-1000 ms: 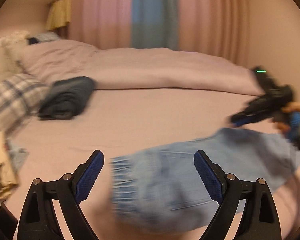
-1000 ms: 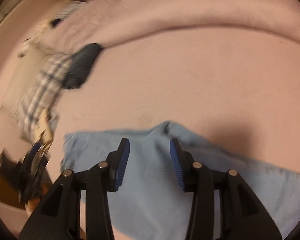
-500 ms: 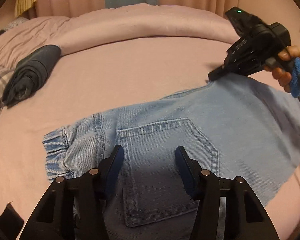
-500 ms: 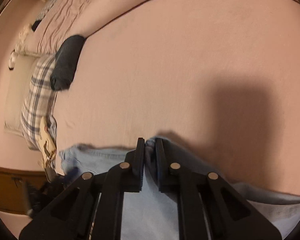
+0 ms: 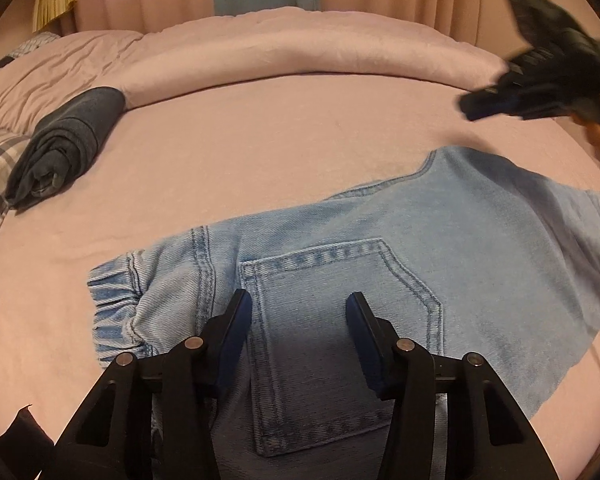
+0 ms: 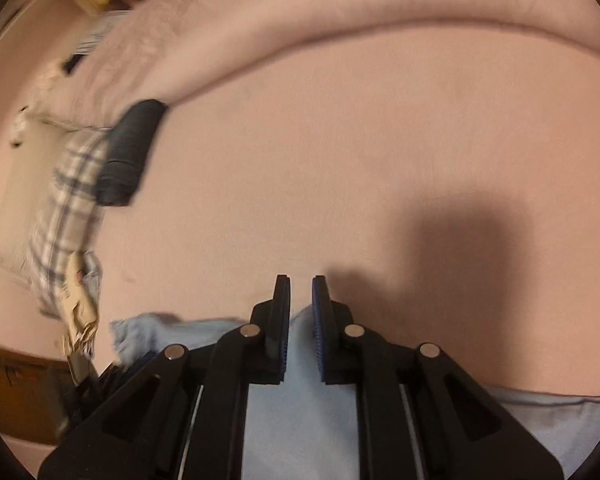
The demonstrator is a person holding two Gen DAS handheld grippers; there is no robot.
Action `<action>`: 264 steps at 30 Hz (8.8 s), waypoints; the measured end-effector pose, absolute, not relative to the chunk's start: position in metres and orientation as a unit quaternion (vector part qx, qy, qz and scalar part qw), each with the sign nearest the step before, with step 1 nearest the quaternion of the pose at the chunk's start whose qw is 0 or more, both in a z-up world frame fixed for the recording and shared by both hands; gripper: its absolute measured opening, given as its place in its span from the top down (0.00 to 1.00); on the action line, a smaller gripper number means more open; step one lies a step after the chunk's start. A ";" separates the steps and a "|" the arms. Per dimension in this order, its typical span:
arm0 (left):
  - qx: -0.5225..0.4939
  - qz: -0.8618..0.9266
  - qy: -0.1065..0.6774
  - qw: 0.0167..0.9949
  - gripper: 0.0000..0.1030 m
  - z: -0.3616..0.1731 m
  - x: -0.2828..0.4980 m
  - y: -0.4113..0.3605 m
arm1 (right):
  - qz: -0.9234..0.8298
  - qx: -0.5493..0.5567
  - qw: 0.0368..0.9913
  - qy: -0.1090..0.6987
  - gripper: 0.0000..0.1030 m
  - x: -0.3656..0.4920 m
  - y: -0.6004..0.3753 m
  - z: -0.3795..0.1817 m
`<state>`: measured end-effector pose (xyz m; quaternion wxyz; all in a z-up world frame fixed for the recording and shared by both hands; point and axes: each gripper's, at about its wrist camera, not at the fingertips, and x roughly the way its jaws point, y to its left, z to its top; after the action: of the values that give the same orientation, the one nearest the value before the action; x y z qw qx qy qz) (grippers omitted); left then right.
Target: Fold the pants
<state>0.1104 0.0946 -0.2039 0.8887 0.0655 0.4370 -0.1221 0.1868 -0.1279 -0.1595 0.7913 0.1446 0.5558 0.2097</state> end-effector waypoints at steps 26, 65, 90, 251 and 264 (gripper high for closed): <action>0.016 -0.114 0.415 0.903 0.59 -0.160 0.072 0.137 | 0.150 0.022 0.843 0.517 0.70 0.095 -0.168 -0.157; -0.332 -0.101 0.392 0.852 0.81 -0.194 0.035 0.232 | 0.291 -0.008 0.836 0.466 0.77 -0.019 -0.040 -0.183; -0.060 -0.080 0.365 0.926 0.31 -0.132 0.011 0.147 | 0.141 0.110 0.872 0.455 0.68 -0.011 -0.154 -0.185; -0.059 -0.204 0.512 0.832 0.80 -0.176 0.117 -0.054 | 0.184 0.061 0.876 0.441 0.68 -0.012 -0.126 -0.206; -0.021 -0.212 0.464 0.860 0.80 -0.145 0.079 -0.043 | 0.243 0.160 0.871 0.395 0.52 -0.026 -0.193 -0.159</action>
<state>0.0788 -0.0425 -0.1452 0.8599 -0.0207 0.4641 -0.2116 -0.0263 -0.1931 -0.1586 0.8711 0.1604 0.3953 0.2434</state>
